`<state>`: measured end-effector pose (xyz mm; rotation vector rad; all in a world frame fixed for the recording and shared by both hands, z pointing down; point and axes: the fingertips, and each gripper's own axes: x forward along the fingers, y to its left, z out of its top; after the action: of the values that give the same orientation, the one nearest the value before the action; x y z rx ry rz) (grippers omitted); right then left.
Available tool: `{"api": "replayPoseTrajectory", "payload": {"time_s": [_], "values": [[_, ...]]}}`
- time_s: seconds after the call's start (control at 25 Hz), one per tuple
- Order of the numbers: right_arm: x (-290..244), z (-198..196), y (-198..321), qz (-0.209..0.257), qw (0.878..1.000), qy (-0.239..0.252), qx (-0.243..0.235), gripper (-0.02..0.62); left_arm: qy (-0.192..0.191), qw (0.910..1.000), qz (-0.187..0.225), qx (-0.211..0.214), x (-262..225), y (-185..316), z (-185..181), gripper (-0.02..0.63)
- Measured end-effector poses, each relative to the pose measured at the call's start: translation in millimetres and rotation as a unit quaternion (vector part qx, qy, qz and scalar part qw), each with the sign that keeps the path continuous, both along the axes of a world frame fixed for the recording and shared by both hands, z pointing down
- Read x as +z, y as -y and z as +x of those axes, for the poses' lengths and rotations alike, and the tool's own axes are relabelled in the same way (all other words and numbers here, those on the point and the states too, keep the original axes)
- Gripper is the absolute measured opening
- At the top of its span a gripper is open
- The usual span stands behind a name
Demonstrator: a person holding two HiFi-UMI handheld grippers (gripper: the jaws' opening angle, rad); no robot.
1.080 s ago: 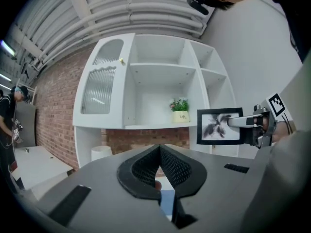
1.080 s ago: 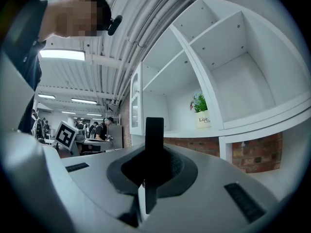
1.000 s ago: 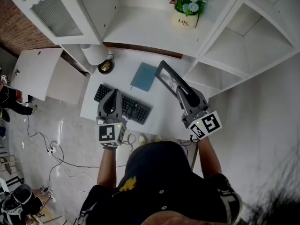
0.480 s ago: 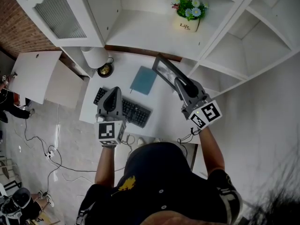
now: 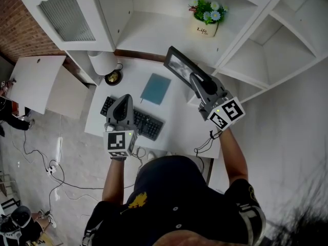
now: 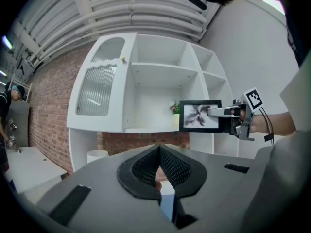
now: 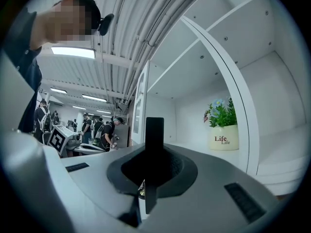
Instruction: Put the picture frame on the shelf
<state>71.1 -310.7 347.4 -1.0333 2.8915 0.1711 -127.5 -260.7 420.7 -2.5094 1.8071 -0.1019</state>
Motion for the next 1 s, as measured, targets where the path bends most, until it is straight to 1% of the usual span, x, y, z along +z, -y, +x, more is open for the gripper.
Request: {"api": "replayPoseTrajectory", "payload": {"time_s": [0.24, 0.48, 0.84, 1.0], "values": [[-15.4, -5.4, 17.2, 0.004, 1.000, 0.004, -0.008, 0.015, 0.002, 1.0000, 0.003, -0.004, -2.2, -0.2, -8.9, 0.017], [-27.9, -13.9, 32.5, 0.016, 1.000, -0.006, -0.017, 0.015, 0.002, 1.0000, 0.005, -0.003, -2.5, 0.3, -9.8, 0.017], [-32.8, -30.4, 51.8, 0.000, 0.998, -0.003, -0.065, 0.015, 0.002, 1.0000, 0.000, -0.006, 2.1, 1.0, -12.7, 0.017], [-40.9, -34.3, 67.2, -0.012, 0.996, 0.017, -0.088, 0.015, 0.005, 1.0000, 0.004, -0.007, -0.5, 0.3, -13.1, 0.017]]}}
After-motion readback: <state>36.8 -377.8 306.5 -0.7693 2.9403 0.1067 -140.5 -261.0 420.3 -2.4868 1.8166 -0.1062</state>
